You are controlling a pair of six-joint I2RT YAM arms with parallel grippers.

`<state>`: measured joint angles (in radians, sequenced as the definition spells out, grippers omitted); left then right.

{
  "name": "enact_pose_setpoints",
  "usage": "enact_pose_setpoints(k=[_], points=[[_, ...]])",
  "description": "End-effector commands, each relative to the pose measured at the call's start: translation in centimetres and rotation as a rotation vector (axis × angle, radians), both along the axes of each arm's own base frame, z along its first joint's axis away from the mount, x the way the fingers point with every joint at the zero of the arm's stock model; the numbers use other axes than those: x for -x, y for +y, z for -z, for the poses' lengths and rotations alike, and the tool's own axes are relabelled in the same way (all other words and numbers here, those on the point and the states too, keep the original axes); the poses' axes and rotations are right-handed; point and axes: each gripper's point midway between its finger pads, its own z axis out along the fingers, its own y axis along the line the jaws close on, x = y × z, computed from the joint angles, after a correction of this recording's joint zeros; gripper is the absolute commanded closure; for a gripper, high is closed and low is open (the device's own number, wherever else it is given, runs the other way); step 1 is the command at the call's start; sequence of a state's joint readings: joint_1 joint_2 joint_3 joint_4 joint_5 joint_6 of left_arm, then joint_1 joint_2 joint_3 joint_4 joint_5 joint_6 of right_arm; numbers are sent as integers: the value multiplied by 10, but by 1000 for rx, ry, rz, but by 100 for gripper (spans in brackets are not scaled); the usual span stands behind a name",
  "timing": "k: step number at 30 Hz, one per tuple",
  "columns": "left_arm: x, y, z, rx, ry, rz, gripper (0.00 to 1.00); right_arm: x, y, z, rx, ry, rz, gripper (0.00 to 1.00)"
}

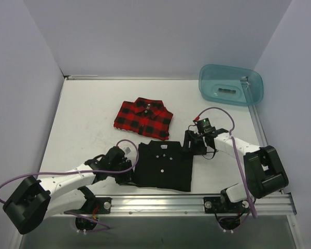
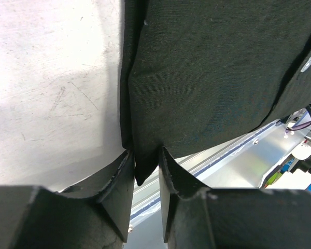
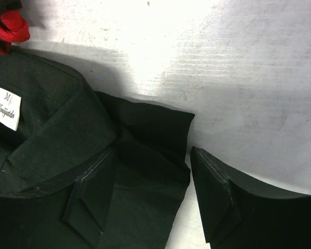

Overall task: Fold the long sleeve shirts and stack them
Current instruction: Neatly place the folded shirt to the corner

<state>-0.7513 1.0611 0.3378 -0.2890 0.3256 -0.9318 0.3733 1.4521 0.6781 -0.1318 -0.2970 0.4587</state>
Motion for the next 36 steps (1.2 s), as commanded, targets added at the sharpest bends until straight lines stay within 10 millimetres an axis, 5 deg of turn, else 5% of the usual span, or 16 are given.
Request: enact_pose_setpoints(k=[1,11,16,17,19,27,36], points=[[3,8,7,-40,0,-3,68,50,-21,31,117,207,-31,42],[4,11,8,-48,-2,-4,74,44,-18,40,157,215,-59,53],[2,10,4,-44,-16,0,80,47,-16,37,156,208,-73,78],[0,8,0,-37,-26,4,88,44,-15,32,156,182,-77,94],[-1,6,-5,-27,-45,24,94,45,-17,25,175,161,-82,100],[-19,-23,-63,86,-234,125,100,22,-22,-39,236,-61,-92,100],[-40,-33,-120,90,-360,167,100,-5,-25,-111,229,-283,-58,100]])
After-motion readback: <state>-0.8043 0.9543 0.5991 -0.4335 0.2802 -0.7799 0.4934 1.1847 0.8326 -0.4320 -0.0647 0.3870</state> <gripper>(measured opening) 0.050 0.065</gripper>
